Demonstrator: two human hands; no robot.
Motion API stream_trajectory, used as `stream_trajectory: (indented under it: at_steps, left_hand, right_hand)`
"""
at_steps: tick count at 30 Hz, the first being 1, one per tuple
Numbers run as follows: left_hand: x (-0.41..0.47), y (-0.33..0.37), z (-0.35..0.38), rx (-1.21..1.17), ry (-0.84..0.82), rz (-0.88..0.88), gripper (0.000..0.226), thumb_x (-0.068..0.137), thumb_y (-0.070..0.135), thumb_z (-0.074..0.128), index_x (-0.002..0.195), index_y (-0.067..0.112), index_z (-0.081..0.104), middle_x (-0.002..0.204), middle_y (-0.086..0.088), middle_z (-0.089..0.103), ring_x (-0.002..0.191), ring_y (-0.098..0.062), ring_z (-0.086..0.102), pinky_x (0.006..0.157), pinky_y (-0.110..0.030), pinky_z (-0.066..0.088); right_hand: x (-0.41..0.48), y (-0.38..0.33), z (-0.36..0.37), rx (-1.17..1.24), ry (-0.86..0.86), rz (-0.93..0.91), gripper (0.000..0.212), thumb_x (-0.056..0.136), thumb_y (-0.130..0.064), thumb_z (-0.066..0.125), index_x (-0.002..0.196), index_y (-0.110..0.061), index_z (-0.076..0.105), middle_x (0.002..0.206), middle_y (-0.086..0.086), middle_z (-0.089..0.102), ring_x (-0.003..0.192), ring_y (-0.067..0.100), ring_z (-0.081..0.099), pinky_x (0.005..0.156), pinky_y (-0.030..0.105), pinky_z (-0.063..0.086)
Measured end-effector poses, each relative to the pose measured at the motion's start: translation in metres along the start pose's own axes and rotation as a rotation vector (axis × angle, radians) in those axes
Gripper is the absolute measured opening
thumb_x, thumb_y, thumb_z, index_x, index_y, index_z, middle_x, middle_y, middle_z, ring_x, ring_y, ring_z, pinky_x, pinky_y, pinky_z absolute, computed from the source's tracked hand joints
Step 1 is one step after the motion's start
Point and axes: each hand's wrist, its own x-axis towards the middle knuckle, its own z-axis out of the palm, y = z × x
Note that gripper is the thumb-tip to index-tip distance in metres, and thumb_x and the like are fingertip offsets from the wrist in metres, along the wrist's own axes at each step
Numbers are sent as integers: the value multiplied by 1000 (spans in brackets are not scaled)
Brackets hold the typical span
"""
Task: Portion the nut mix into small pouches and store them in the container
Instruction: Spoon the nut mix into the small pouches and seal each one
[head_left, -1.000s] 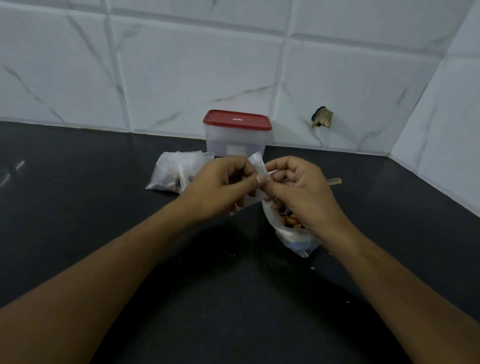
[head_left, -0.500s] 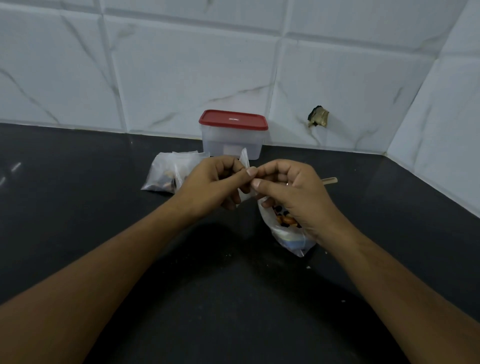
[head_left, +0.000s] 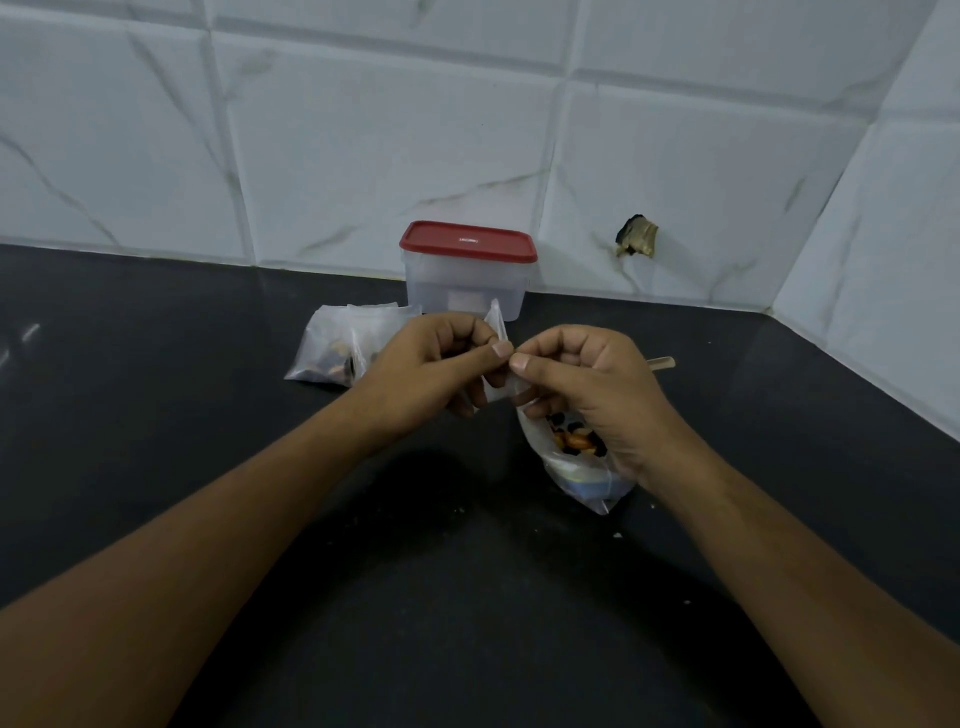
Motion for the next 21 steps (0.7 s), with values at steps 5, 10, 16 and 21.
stream_trajectory:
  at_steps: [5,10,16,21]
  left_hand:
    - [0,2,0,1,3,9,22,102,18,60,97,-2,66,83,-8,71,71,-21,66,64,-31,56]
    - [1,2,2,35,30,31,19,101,12,58,93,-5,64,80,-13,69,69,-21,66,62,-28,56]
    - [0,3,4,39,21,-4,18,100,9,58,88,-4,63,74,-8,66,65,-17,62,61,-25,55]
    - [-1,3,5,84,2,-27,16,98,10,60,83,3,65,71,-3,67,65,-16,64,63,-29,56]
  right_hand:
    - [1,-1,2,-25,7,8,10,97,-12,69,98,-2,72,87,15,77,75,21,73,71,34,59]
    - [1,0,6,-122,54,-6,11,101,-14,66,95,-5,70,83,11,76,73,22,74,68,34,60]
    - [1,4,1,-190,160,-26,9,97,-7,62,91,-7,69,76,10,73,69,21,73,62,31,59]
    - [-2,3,2,-332,130,-188,18,91,4,65,92,-13,62,73,-3,68,58,16,66,62,38,61]
